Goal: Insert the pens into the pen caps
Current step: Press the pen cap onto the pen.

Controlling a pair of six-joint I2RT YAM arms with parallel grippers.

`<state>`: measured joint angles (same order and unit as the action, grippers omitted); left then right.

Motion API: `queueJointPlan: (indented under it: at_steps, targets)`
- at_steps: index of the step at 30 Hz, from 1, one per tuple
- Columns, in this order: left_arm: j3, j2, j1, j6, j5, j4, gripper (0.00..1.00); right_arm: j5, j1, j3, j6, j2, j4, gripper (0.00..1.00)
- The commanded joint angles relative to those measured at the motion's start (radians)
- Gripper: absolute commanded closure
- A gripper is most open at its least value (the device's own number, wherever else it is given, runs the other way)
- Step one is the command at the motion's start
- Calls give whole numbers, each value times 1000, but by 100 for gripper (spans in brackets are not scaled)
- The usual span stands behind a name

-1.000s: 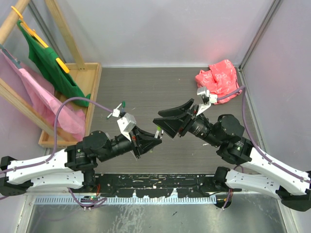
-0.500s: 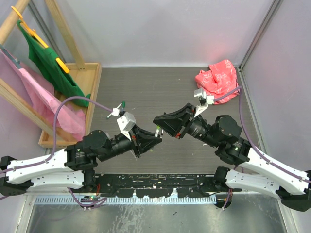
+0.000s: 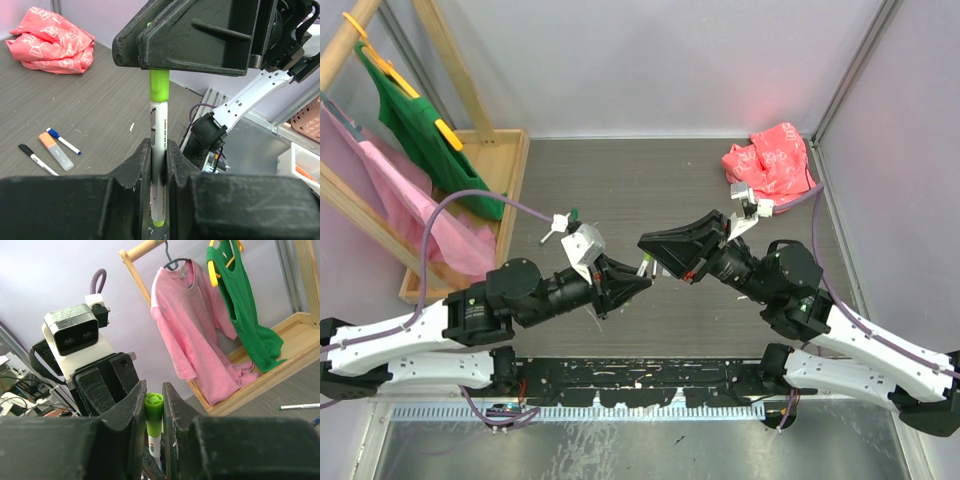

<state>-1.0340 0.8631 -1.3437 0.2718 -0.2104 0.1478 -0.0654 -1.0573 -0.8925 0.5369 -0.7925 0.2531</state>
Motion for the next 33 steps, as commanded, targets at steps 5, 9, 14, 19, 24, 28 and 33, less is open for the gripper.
queueJointPlan:
  at_steps: [5,9,14,19,24,28,33]
  targets:
    - [-163,18,5,-73,-63,-176,100,-10,-107,82,18,-42,-114,100]
    - [-189,42,6,-81,-57,-200,100,100,-216,128,4,-56,-127,100]
    - [-221,45,5,-91,-43,-229,100,212,-329,203,20,-70,-103,100]
    - [-248,39,5,-100,-34,-235,100,257,-380,252,43,-84,-83,100]
    - [-240,23,6,-101,-40,-245,100,266,-397,291,68,-100,-61,100]
    - [-231,14,5,-96,-43,-262,100,274,-418,314,79,-143,-27,100]
    - [-229,3,6,-98,-47,-264,100,349,-457,352,92,-158,-3,100]
